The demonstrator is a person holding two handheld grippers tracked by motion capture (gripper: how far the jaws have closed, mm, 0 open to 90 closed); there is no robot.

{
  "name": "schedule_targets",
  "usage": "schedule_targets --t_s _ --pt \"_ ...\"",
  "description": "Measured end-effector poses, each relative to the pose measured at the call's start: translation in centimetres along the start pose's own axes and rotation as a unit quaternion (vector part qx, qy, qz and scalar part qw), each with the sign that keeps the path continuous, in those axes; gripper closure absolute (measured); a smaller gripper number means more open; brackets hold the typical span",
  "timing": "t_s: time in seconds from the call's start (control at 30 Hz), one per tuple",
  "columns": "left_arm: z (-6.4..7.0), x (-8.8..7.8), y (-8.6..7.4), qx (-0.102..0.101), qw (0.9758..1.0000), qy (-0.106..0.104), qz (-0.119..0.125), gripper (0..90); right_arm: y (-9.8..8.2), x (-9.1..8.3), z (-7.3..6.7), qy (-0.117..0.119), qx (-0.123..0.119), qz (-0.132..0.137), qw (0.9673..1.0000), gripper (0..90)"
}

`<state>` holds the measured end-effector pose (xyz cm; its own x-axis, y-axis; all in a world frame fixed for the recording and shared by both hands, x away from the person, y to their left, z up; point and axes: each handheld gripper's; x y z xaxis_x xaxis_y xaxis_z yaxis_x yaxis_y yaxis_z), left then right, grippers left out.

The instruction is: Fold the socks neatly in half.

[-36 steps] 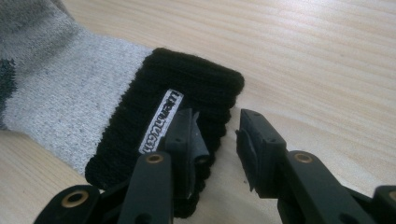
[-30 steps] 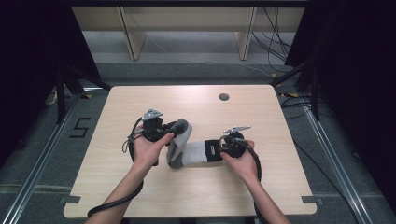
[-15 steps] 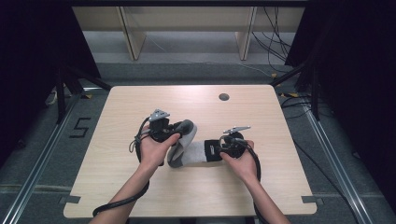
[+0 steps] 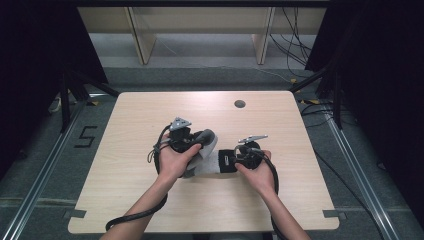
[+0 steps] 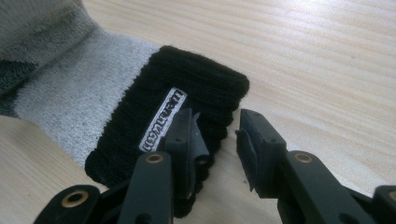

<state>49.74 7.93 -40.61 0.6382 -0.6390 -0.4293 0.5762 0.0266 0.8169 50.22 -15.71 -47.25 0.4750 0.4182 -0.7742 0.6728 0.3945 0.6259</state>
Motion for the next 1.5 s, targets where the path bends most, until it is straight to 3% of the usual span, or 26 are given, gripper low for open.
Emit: schedule_targets --t_s 0.07,0.13,0.37,0.4,0.47,0.57,0.73,0.77,0.8,0.83,0.87,0.93,0.97,1.03,1.1,1.13,1.17,1.2,1.27,1.3,1.33,1.37,1.43,1.5 --pt "0.2 0.2 -0.1 0.002 1.0 0.003 -0.003 65.8 0.0 -0.1 0.0 0.001 -0.002 -0.005 1.0 66.5" --pt "0.3 0.6 -0.2 0.004 1.0 0.003 -0.002 65.8 0.0 0.0 -0.3 0.007 0.019 -0.003 0.9998 66.5" --pt "0.9 1.9 -0.8 0.02 0.9996 0.014 -0.011 65.6 0.0 0.0 -0.3 0.009 0.019 -0.004 0.9998 66.4" --pt "1.0 2.1 -0.8 0.026 0.9994 0.018 -0.017 65.6 0.0 0.0 0.1 0.009 0.001 -0.003 1.0 66.4" --pt "1.3 2.7 -1.1 0.036 0.999 0.018 -0.02 65.5 0.0 0.0 0.1 0.01 0.001 -0.002 1.0 66.2" --pt "1.7 3.5 -1.7 0.061 0.997 0.026 -0.04 65.4 0.0 0.0 0.1 0.01 0.003 0.001 1.0 65.8" --pt "2.4 5.1 -2.7 0.081 0.9946 0.031 -0.058 65.0 -0.2 -0.1 0.2 0.009 0.008 0.002 0.9999 64.5" --pt "2.6 5.3 -2.9 0.084 0.9941 0.034 -0.059 64.9 -0.3 0.1 0.2 0.008 0.011 0.015 0.9998 64.1" --pt "2.7 5.5 -3.0 0.087 0.9937 0.033 -0.062 64.8 -0.3 0.0 0.5 0.011 -0.005 0.015 0.9998 63.7" --pt "2.8 5.7 -3.2 0.093 0.9929 0.037 -0.064 64.7 -0.3 -0.1 0.4 0.011 0.003 0.009 0.9999 63.4" --pt "2.9 6.0 -3.4 0.098 0.9921 0.039 -0.068 64.6 -0.3 -0.1 0.6 0.007 -0.007 0.014 0.9998 63.0" --pt "3.1 6.2 -3.6 0.104 0.9914 0.042 -0.068 64.3 -0.3 -0.3 0.4 0.011 0.009 0.005 0.9999 61.6" --pt "3.2 6.4 -3.7 0.104 0.9914 0.044 -0.066 64.0 -0.3 -0.4 0.7 0.008 -0.008 0.023 0.9997 60.8" --pt "3.3 6.5 -3.8 0.119 0.9894 0.047 -0.069 63.5 -0.1 -0.9 0.6 0.008 0.012 0.015 0.9998 60.3" --pt "3.4 6.6 -3.9 0.129 0.9881 0.048 -0.068 62.9 -0.1 -1.4 0.8 0.002 -0.002 0.023 0.9997 60.2" --pt "3.4 6.6 -3.9 0.132 0.9875 0.049 -0.07 62.7 0.0 -1.6 0.8 0.002 0.006 0.021 0.9998 60.2" --pt "3.5 6.7 -4.0 0.133 0.9875 0.052 -0.067 62.2 0.0 -1.8 1.0 0.0 -0.011 0.033 0.9994 60.2" --pt "3.6 6.7 -4.0 0.135 0.9872 0.053 -0.067 61.4 0.1 -2.1 1.1 -0.011 -0.007 0.037 0.9992 60.1" --pt "3.6 6.7 -4.0 0.144 0.9857 0.051 -0.071 60.1 0.1 -2.3 1.3 -0.005 -0.005 0.034 0.9994 60.0" --pt "3.6 6.7 -4.0 0.137 0.9875 0.046 -0.062 58.9 0.0 -2.4 1.2 -0.004 0.009 0.035 0.9993 59.9" --pt "3.7 6.6 -3.9 0.138 0.9878 0.044 -0.058 57.1 0.0 -2.5 1.3 -0.006 0.008 0.037 0.9993 59.8" --pt "3.8 6.5 -3.8 0.138 0.9882 0.039 -0.055 54.3 0.0 -2.5 1.5 -0.015 -0.007 0.036 0.9992 59.7" --pt "3.8 6.2 -3.5 0.134 0.9894 0.026 -0.051 48.5 -0.1 -2.6 1.6 0.0 0.004 0.038 0.9993 59.5" --pt "4.0 5.4 -3.1 0.127 0.9911 0.01 -0.039 44.8 -0.1 -2.7 1.7 -0.003 0.004 0.041 0.9991 59.3"
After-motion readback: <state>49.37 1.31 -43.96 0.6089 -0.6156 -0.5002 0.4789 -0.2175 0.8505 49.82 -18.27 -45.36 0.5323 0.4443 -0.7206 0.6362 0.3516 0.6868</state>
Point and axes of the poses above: each handheld gripper's, and its own axes: x roughly forward along the jaws, y roughly out of its top, z roughly to its right, and after that the axes turned 7 degrees about -x, right-handed
